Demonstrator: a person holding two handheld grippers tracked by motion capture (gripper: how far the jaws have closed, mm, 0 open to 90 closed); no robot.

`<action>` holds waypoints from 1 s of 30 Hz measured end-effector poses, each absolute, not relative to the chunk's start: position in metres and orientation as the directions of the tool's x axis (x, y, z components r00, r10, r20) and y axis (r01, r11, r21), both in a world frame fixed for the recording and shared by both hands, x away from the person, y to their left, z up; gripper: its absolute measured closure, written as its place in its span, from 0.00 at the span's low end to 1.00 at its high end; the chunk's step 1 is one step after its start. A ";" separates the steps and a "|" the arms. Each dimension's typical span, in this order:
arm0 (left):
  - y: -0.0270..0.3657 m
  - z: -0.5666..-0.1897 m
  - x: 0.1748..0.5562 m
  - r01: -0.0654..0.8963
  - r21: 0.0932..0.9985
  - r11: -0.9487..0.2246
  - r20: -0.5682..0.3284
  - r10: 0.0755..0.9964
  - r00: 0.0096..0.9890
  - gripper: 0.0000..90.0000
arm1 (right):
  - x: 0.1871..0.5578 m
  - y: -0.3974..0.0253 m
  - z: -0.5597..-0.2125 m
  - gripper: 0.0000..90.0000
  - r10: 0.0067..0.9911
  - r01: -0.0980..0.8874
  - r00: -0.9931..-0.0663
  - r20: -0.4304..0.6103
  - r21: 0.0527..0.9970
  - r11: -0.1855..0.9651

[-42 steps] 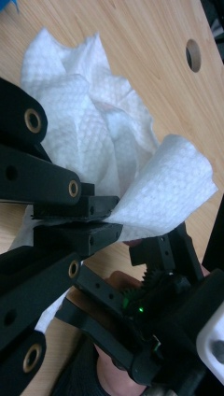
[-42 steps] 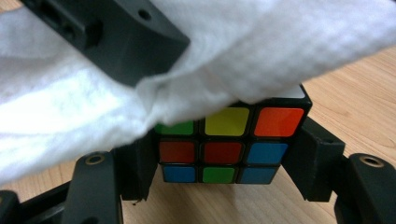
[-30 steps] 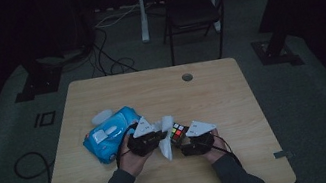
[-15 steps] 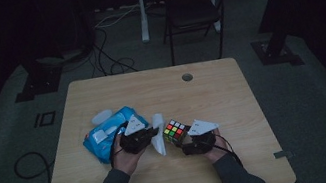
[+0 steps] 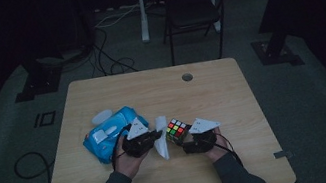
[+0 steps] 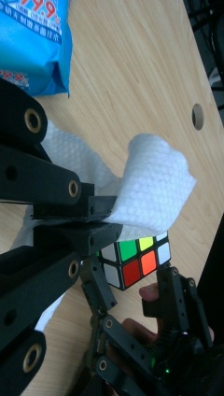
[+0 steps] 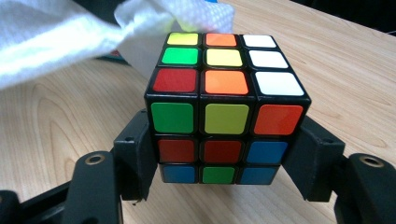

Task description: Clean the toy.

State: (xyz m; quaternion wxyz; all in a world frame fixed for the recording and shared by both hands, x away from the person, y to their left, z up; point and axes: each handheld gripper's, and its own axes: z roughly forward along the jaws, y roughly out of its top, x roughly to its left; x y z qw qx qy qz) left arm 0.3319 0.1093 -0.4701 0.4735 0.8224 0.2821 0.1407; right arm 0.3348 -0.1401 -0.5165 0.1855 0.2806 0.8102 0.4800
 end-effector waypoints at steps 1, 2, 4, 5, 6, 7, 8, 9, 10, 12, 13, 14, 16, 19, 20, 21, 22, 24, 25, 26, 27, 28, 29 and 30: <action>0.109 -0.471 0.332 0.333 0.858 -0.392 -0.039 0.597 0.801 0.98 | 0.335 -0.140 -0.516 0.38 0.632 0.277 -0.774 -0.030 0.882 0.381; 0.109 -0.472 0.332 0.335 0.856 -0.393 -0.039 0.597 0.802 0.98 | 0.335 -0.140 -0.516 0.38 0.631 0.276 -0.775 -0.030 0.883 0.381; 0.108 -0.473 0.333 0.337 0.855 -0.394 -0.041 0.597 0.801 0.98 | 0.335 -0.140 -0.516 0.38 0.631 0.277 -0.775 -0.028 0.883 0.380; 0.108 -0.473 0.333 0.336 0.854 -0.396 -0.039 0.597 0.801 0.98 | 0.335 -0.140 -0.516 0.38 0.631 0.277 -0.775 -0.028 0.883 0.379; 0.108 -0.474 0.333 0.338 0.854 -0.396 -0.041 0.596 0.802 0.98 | 0.335 -0.140 -0.516 0.38 0.631 0.278 -0.775 -0.027 0.883 0.379; 0.107 -0.474 0.332 0.337 0.852 -0.400 -0.039 0.593 0.804 0.98 | 0.335 -0.140 -0.516 0.38 0.631 0.278 -0.775 -0.026 0.883 0.378; 0.106 -0.475 0.332 0.336 0.850 -0.405 -0.036 0.592 0.805 0.98 | 0.335 -0.140 -0.516 0.38 0.631 0.279 -0.776 -0.023 0.883 0.376; 0.105 -0.476 0.332 0.336 0.848 -0.410 -0.035 0.590 0.807 0.98 | 0.334 -0.139 -0.516 0.38 0.632 0.281 -0.775 -0.021 0.884 0.374; 0.104 -0.477 0.332 0.337 0.847 -0.410 -0.036 0.589 0.807 0.98 | 0.334 -0.139 -0.516 0.38 0.631 0.280 -0.776 -0.021 0.884 0.373; 0.102 -0.479 0.332 0.340 0.843 -0.417 -0.036 0.587 0.809 0.98 | 0.334 -0.139 -0.515 0.38 0.633 0.283 -0.774 -0.015 0.886 0.368; 0.101 -0.480 0.332 0.340 0.841 -0.422 -0.035 0.584 0.811 0.98 | 0.334 -0.139 -0.515 0.38 0.632 0.281 -0.775 -0.016 0.887 0.366; 0.100 -0.482 0.332 0.340 0.838 -0.426 -0.035 0.581 0.813 0.98 | 0.334 -0.139 -0.515 0.38 0.633 0.283 -0.774 -0.013 0.887 0.365; 0.097 -0.484 0.332 0.338 0.832 -0.440 -0.023 0.581 0.813 0.98 | 0.334 -0.139 -0.515 0.38 0.633 0.282 -0.774 -0.016 0.886 0.368; 0.093 -0.487 0.331 0.330 0.821 -0.465 0.002 0.581 0.814 0.98 | 0.334 -0.139 -0.515 0.38 0.636 0.286 -0.771 -0.015 0.885 0.367; 0.092 -0.488 0.331 0.328 0.818 -0.472 0.007 0.580 0.815 0.98 | 0.334 -0.139 -0.515 0.38 0.637 0.286 -0.771 -0.014 0.886 0.366; 0.090 -0.489 0.331 0.328 0.816 -0.476 0.009 0.577 0.816 0.98 | 0.335 -0.140 -0.515 0.38 0.638 0.285 -0.770 -0.015 0.886 0.365; 0.089 -0.490 0.331 0.328 0.814 -0.480 0.012 0.577 0.817 0.98 | 0.335 -0.140 -0.515 0.38 0.638 0.284 -0.770 -0.016 0.886 0.365; 0.087 -0.493 0.331 0.329 0.811 -0.483 0.010 0.575 0.818 0.98 | 0.335 -0.140 -0.515 0.38 0.641 0.286 -0.768 -0.015 0.887 0.363; 0.087 -0.494 0.331 0.330 0.808 -0.487 0.011 0.574 0.819 0.98 | 0.335 -0.140 -0.515 0.38 0.642 0.286 -0.767 -0.015 0.887 0.362; 0.087 -0.495 0.332 0.333 0.806 -0.489 0.010 0.573 0.819 0.98 | 0.335 -0.140 -0.515 0.38 0.642 0.286 -0.766 -0.016 0.887 0.362; 0.086 -0.496 0.332 0.335 0.806 -0.488 0.008 0.574 0.819 0.98 | 0.335 -0.141 -0.515 0.38 0.643 0.286 -0.766 -0.016 0.887 0.363; 0.085 -0.497 0.332 0.335 0.805 -0.490 0.008 0.574 0.819 0.98 | 0.335 -0.141 -0.515 0.38 0.643 0.286 -0.765 -0.016 0.887 0.362; 0.085 -0.498 0.332 0.337 0.802 -0.494 0.008 0.573 0.820 0.98 | 0.335 -0.141 -0.514 0.38 0.644 0.286 -0.765 -0.016 0.888 0.361; 0.083 -0.500 0.332 0.337 0.797 -0.502 0.012 0.570 0.821 0.98 | 0.335 -0.141 -0.514 0.38 0.645 0.286 -0.764 -0.014 0.889 0.358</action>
